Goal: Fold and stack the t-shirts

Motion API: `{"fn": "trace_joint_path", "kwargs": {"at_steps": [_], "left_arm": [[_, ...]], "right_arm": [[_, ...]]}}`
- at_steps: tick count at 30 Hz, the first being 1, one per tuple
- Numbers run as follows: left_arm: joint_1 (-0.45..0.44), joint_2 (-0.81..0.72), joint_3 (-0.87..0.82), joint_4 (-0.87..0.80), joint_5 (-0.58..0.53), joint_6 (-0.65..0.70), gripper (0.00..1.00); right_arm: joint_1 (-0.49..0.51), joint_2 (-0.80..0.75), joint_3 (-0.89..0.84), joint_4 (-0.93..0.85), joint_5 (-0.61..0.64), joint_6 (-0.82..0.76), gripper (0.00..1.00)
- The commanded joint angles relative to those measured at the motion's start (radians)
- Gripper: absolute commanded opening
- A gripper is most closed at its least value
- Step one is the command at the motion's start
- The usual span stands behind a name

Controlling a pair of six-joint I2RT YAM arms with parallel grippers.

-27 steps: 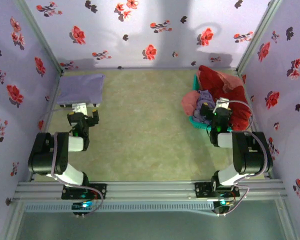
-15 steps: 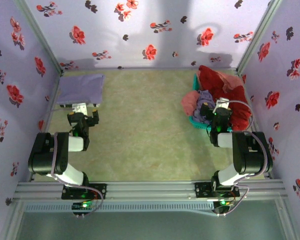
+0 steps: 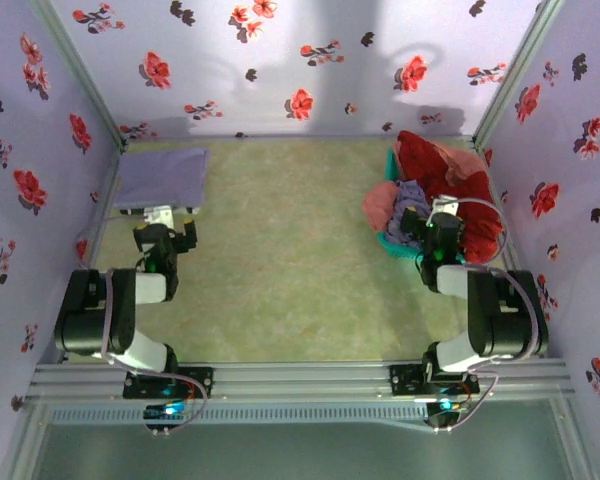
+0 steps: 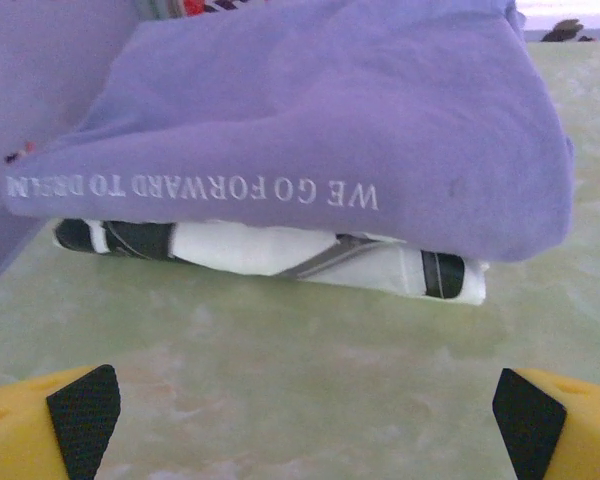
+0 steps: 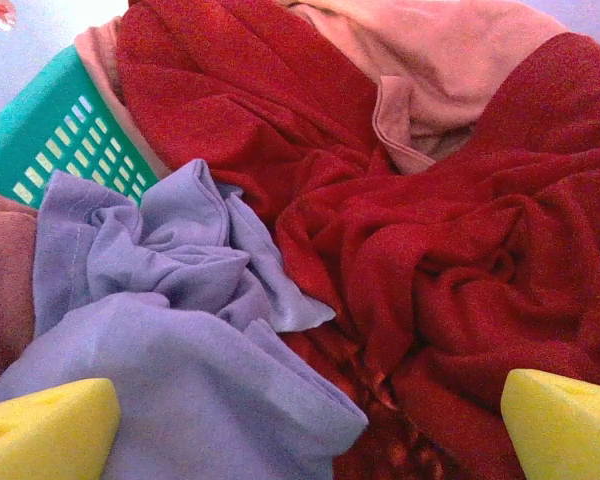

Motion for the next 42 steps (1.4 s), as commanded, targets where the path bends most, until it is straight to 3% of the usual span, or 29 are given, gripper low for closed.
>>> {"fn": "trace_joint_path", "kwargs": {"at_steps": [1,8,12,16,22,27,29,33,38,42], "left_arm": [[-0.018,-0.124,0.066,-0.147,-0.072,-0.001,0.99],[-0.059,-0.351,0.292,-0.672,-0.066,-0.117,0.99],[-0.160,-0.364,0.453,-0.967,-0.039,-0.187,0.99],[-0.291,-0.321,0.592,-1.167,-0.013,-0.301,0.99],[-0.522,-0.185,0.713,-1.178,0.003,-0.402,0.99],[-0.631,0.004,0.884,-1.278,0.037,-0.417,0.99],[-0.653,0.041,0.913,-1.274,0.051,-0.423,0.99],[-0.680,0.095,0.946,-1.268,0.067,-0.445,0.99],[-0.690,0.131,0.969,-1.301,0.067,-0.455,0.99],[-0.692,0.156,0.983,-1.317,0.085,-0.468,0.99]], "right_arm": [[0.000,-0.115,0.037,-0.242,0.068,0.046,0.99],[0.011,-0.327,0.084,-0.567,0.098,0.126,0.99],[0.014,-0.450,0.150,-0.789,0.110,0.184,0.99],[0.014,-0.406,0.347,-1.127,0.069,0.251,0.99],[0.015,-0.152,0.663,-1.457,-0.079,0.255,0.99],[0.015,0.007,0.800,-1.493,-0.199,0.224,0.87],[0.015,0.069,0.843,-1.490,-0.247,0.221,0.78],[0.014,0.203,0.958,-1.526,-0.307,0.228,0.69],[0.014,0.310,1.036,-1.567,-0.165,0.213,0.58],[0.015,0.385,1.074,-1.564,-0.162,0.189,0.52]]}}
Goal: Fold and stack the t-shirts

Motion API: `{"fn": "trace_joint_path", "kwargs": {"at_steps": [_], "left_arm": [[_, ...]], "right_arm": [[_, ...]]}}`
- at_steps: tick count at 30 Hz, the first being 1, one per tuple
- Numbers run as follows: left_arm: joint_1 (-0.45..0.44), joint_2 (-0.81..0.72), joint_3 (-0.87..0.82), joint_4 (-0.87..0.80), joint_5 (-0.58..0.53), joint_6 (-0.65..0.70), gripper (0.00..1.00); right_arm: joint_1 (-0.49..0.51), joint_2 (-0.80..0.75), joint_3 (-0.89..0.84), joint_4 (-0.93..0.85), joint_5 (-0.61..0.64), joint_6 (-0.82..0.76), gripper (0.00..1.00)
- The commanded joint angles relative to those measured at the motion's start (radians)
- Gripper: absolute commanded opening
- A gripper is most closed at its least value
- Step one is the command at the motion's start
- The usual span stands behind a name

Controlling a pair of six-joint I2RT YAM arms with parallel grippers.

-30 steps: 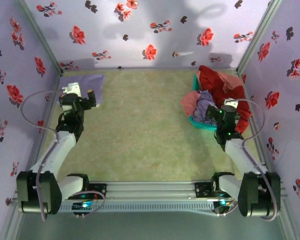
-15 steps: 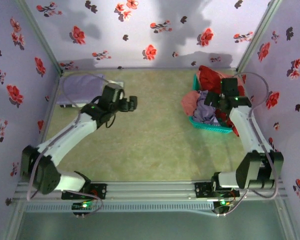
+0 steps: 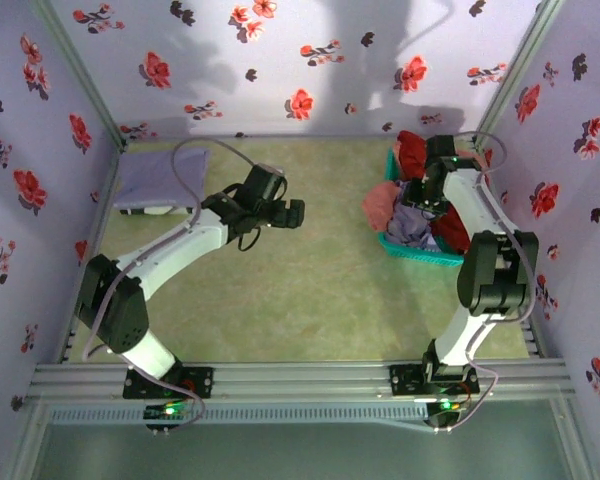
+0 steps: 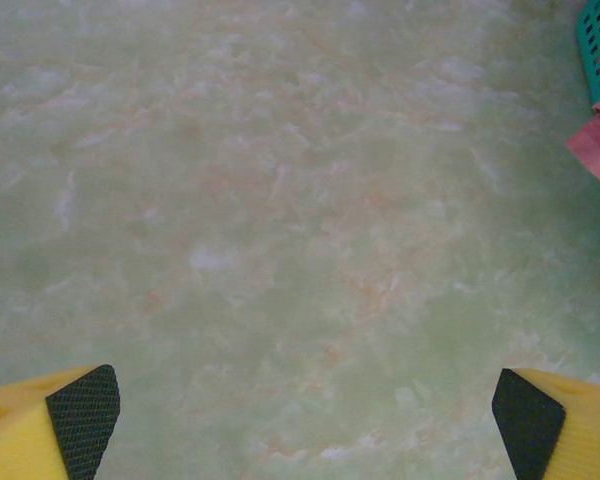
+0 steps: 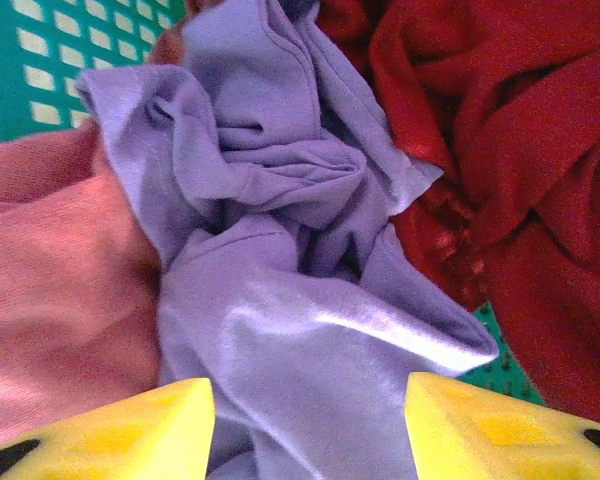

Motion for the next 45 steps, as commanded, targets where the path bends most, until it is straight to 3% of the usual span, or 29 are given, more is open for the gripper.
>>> {"fn": "trace_joint_path", "kwargs": {"at_steps": [1,4,6,11,21,31,34,39,45], "left_arm": [[-0.007,0.033,0.047,-0.051,0.026,-0.031,0.99],[-0.010,0.052,0.062,-0.056,0.043,-0.037,0.99],[-0.014,0.053,0.054,-0.045,0.049,-0.041,0.99],[-0.014,0.040,0.029,-0.048,0.051,-0.057,0.99],[0.009,-0.028,0.014,-0.118,0.034,-0.119,0.99],[0.063,-0.110,-0.062,-0.141,0.104,-0.170,0.99],[0.088,-0.146,-0.081,-0.166,0.118,-0.174,0.99],[0.157,-0.249,-0.147,-0.207,0.151,-0.186,0.99],[0.298,-0.433,-0.271,-0.273,0.188,-0.189,0.99]], "right_arm": [[0.002,0.071,0.059,-0.051,0.032,-0.029,0.50],[0.001,0.132,0.096,-0.081,0.028,-0.036,0.46],[0.003,0.140,0.101,-0.085,0.016,-0.034,0.39],[0.005,0.093,0.122,-0.100,-0.045,-0.032,0.00],[0.082,-0.208,0.217,-0.182,0.009,-0.025,0.00],[0.199,-0.424,0.424,-0.145,-0.167,-0.010,0.00],[0.271,-0.449,0.486,-0.064,-0.230,0.023,0.00],[0.487,-0.446,0.551,0.043,-0.233,0.065,0.00],[0.698,-0.367,0.493,0.116,-0.199,0.124,0.00]]}}
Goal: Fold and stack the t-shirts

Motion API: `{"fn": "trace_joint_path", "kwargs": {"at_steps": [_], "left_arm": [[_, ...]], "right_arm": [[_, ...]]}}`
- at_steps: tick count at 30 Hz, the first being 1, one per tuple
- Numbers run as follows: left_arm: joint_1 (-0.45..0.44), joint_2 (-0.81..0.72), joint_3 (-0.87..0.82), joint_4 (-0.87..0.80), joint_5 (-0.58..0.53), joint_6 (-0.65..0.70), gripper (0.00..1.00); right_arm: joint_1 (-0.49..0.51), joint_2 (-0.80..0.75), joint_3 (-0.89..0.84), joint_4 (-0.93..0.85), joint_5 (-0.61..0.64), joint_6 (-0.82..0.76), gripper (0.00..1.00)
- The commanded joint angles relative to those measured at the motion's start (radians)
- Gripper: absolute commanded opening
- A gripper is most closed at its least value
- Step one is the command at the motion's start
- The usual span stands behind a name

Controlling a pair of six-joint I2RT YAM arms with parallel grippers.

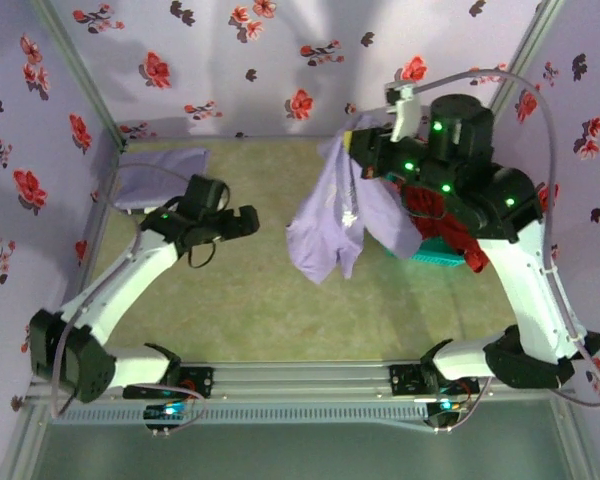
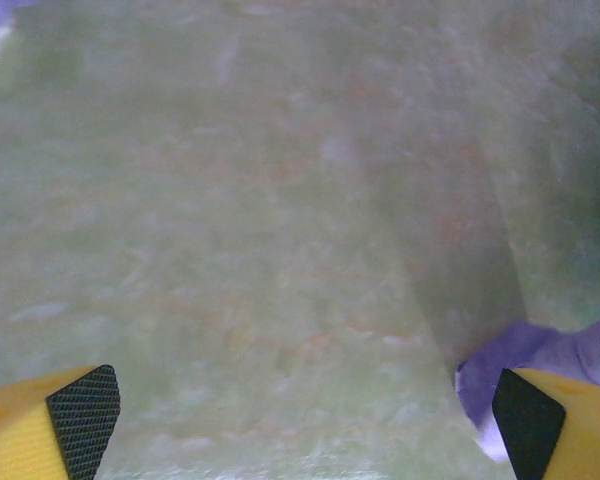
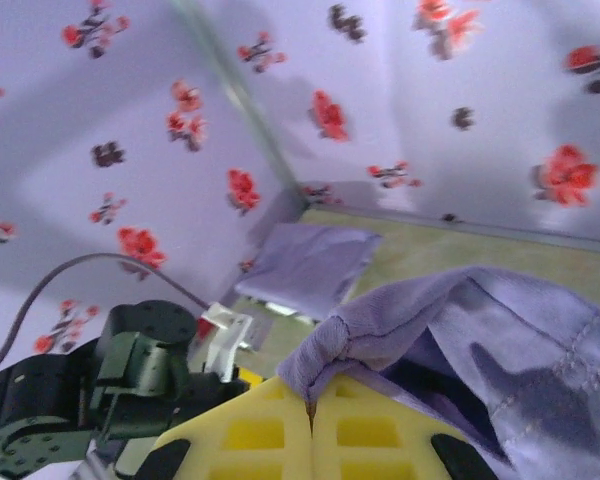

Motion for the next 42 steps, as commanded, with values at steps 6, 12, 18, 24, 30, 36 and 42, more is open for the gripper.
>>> {"fn": "trace_joint_path", "kwargs": {"at_steps": [6,12,18,24,30,36,42], "left_arm": [[0.187,-0.166,-0.121,-0.158,0.147,0.009,0.99],[0.170,-0.193,-0.182,-0.112,0.192,0.123,0.95],[0.090,-0.270,-0.321,0.204,0.294,0.192,0.91],[0.011,-0.052,-0.328,0.450,0.335,0.272,0.92],[-0.065,0.169,-0.244,0.693,0.518,0.250,0.66],[-0.046,0.169,-0.220,0.681,0.525,0.224,0.00],[0.005,0.149,-0.055,0.441,0.490,0.284,0.00]], "right_arm": [[0.123,0.168,-0.198,0.148,0.025,0.152,0.00],[0.125,0.240,-0.263,0.183,0.050,0.158,0.00],[0.108,0.269,-0.191,0.105,0.079,0.110,0.00],[0.087,0.252,-0.200,0.144,-0.008,0.136,0.00],[0.060,0.230,-0.183,0.115,-0.009,0.142,0.00],[-0.002,0.156,-0.230,0.121,0.027,0.133,0.00],[-0.055,0.151,-0.189,0.111,0.054,0.098,0.00]]}}
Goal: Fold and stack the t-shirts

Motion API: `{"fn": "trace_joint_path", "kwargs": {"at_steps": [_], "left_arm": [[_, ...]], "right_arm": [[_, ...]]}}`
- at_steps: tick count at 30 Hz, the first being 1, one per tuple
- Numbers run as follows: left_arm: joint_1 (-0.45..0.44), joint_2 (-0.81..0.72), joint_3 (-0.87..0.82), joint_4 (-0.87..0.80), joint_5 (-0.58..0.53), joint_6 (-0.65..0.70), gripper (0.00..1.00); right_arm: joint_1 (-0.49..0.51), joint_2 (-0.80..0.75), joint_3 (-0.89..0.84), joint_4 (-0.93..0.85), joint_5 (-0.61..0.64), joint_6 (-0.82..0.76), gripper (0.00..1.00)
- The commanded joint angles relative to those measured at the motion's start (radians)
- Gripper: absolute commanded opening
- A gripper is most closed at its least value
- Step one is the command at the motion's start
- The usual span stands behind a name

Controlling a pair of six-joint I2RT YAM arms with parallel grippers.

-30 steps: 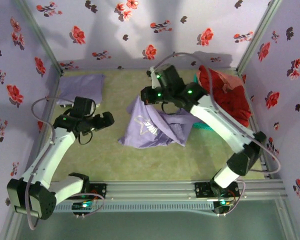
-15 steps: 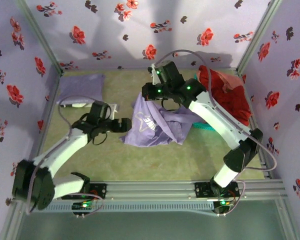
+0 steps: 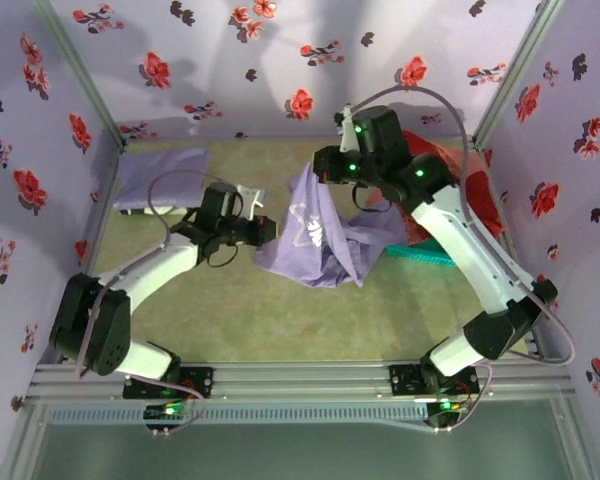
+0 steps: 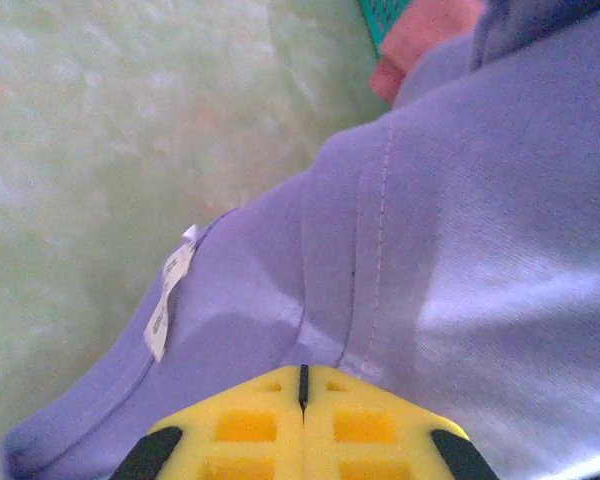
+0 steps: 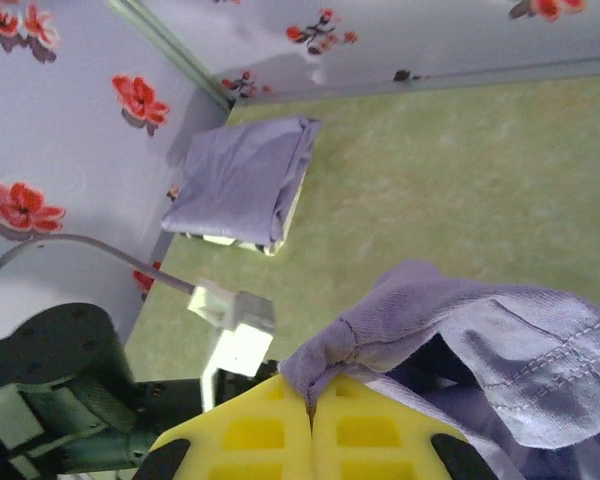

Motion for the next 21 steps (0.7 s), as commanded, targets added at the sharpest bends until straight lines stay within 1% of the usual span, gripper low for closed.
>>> {"fn": "trace_joint_path", "kwargs": {"at_steps": [1,4,6,7,8,9,11,12,15,21], "left_arm": [[0.037,-0.038,0.125,-0.149,-0.013,0.057,0.00],[0.076,-0.026,0.217,-0.233,-0.030,0.065,0.00],[0.084,-0.017,0.268,-0.282,-0.009,0.114,0.00],[0.079,-0.016,0.279,-0.300,0.003,0.155,0.14],[0.070,-0.019,0.278,-0.308,0.003,0.194,0.32],[0.058,-0.028,0.263,-0.308,-0.009,0.240,0.44],[0.027,-0.051,0.217,-0.271,-0.028,0.296,0.57],[0.014,-0.062,0.192,-0.237,-0.029,0.301,0.61],[-0.024,-0.062,0.162,-0.172,-0.026,0.299,0.64],[-0.078,0.061,0.219,-0.102,-0.041,0.262,0.64]], "right_arm": [[-0.017,-0.001,0.051,0.002,0.034,-0.040,0.00],[-0.026,0.025,0.120,-0.028,0.042,-0.063,0.00],[-0.028,0.046,0.168,-0.048,0.041,-0.076,0.00],[-0.029,0.055,0.186,-0.054,0.041,-0.079,0.00],[-0.029,0.060,0.196,-0.059,0.039,-0.081,0.00],[-0.030,0.063,0.203,-0.062,0.039,-0.080,0.00],[-0.030,0.068,0.203,-0.060,0.035,-0.078,0.00],[-0.030,0.068,0.204,-0.061,0.029,-0.078,0.00],[-0.030,0.068,0.204,-0.064,0.020,-0.076,0.00],[-0.037,0.058,0.205,-0.060,0.011,-0.073,0.00]]}}
